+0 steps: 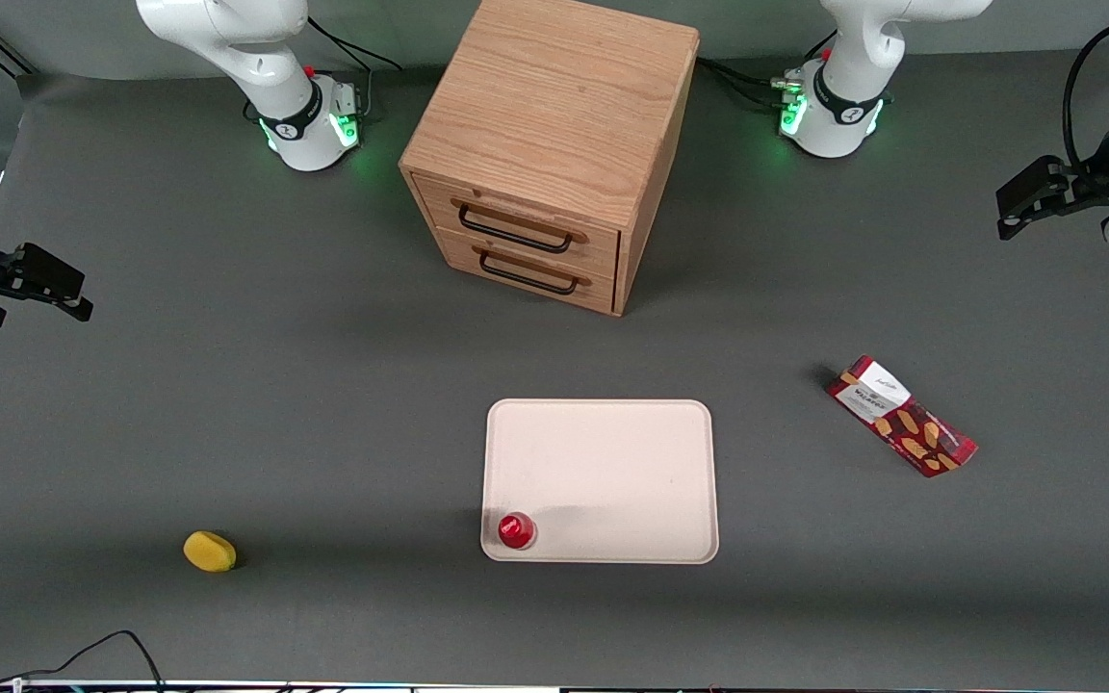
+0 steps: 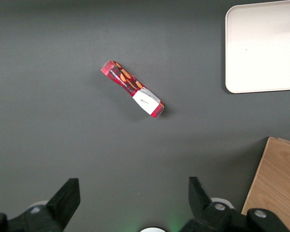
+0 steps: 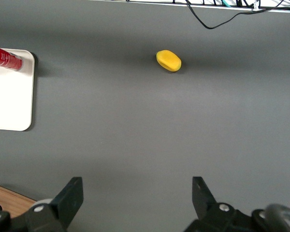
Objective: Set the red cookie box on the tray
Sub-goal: 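Move the open left gripper down over the red plaid cookie box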
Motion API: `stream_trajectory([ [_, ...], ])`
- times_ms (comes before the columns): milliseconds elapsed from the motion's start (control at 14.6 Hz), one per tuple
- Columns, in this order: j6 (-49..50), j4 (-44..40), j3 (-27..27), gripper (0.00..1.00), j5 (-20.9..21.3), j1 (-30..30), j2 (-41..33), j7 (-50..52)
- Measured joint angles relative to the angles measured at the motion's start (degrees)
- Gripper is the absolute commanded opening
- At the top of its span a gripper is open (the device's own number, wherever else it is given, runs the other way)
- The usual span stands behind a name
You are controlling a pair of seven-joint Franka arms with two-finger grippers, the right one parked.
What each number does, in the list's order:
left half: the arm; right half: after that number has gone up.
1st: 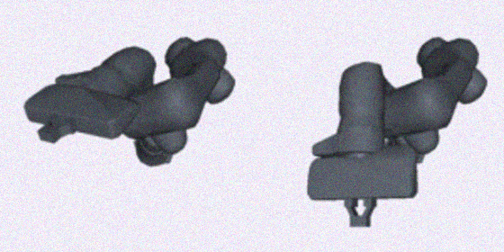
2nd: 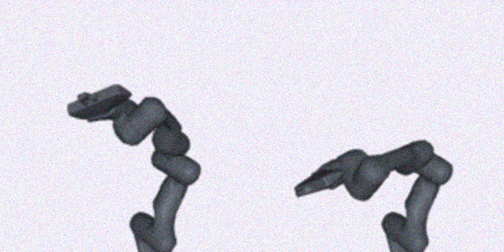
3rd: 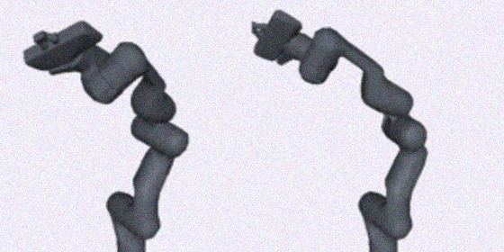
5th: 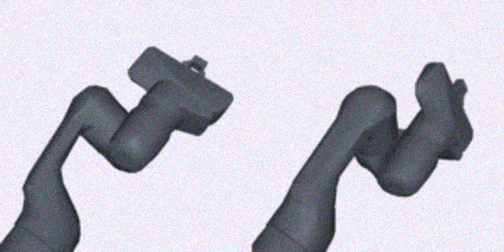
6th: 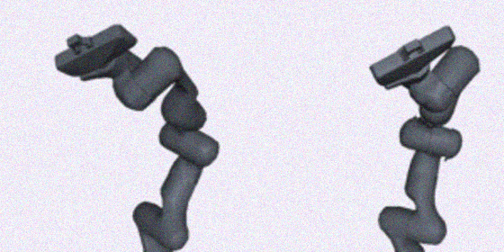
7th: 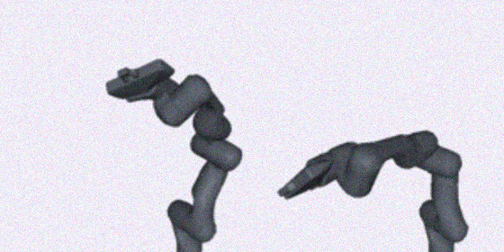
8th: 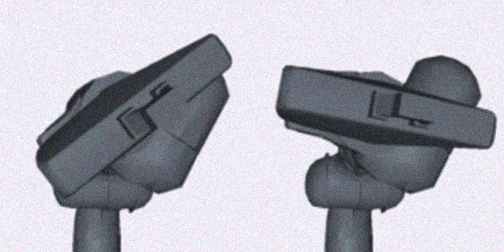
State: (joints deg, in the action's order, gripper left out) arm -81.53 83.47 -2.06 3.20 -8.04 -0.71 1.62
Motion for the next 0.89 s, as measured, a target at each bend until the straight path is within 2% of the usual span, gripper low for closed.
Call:
stream_trajectory([
  [891, -2.2, 1.7, 0.0, 1.0, -1.1, 0.1, 0.3, 0.3],
])
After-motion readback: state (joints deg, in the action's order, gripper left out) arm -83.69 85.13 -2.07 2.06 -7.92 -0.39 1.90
